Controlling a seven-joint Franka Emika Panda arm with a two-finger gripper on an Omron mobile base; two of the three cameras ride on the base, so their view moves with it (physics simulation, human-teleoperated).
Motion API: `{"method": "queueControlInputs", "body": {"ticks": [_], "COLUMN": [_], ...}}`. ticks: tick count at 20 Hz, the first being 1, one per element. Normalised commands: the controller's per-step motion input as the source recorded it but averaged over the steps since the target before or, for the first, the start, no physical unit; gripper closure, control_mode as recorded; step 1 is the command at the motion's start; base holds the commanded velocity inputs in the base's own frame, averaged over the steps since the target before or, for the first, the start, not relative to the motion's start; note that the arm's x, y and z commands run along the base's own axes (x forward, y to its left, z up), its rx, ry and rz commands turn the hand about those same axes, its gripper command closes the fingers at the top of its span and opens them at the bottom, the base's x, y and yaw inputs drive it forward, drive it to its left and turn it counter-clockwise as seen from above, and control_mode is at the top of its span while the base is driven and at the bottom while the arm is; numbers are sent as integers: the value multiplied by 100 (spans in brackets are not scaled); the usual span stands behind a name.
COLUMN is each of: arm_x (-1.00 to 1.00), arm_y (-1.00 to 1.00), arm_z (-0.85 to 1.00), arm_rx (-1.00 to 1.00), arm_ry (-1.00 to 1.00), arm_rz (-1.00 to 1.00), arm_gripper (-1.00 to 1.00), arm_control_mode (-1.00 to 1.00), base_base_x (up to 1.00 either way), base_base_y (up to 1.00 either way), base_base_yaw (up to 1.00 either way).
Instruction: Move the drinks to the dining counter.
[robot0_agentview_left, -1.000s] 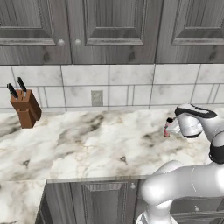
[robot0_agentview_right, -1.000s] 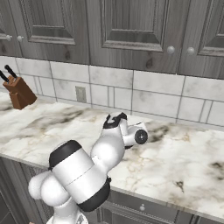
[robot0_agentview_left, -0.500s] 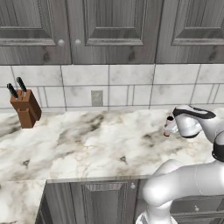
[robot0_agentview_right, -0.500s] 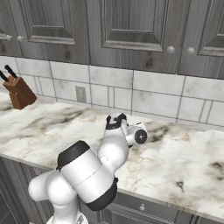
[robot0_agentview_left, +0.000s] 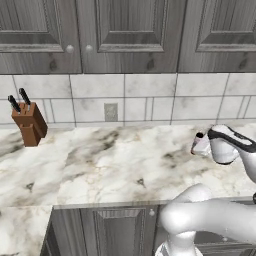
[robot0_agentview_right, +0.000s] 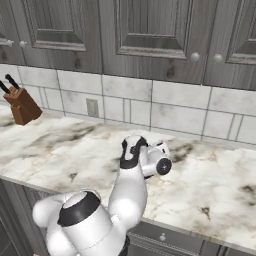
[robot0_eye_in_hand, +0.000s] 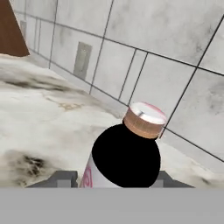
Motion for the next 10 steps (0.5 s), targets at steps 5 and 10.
{"method": "queueControlInputs", "body": {"ticks": [5,10], "arm_x": [-95,-85], "arm_y": [3,27], "arm_z": [78,62], "arm_rx": [-1,-6], "arm_ry": [-15,6], "arm_rz": [9,18], "arm_gripper": [100,100], "arm_control_mode": [-100,-100], "base_base_x": [0,0], "base_base_y": [0,0], "base_base_yaw": [0,0]}}
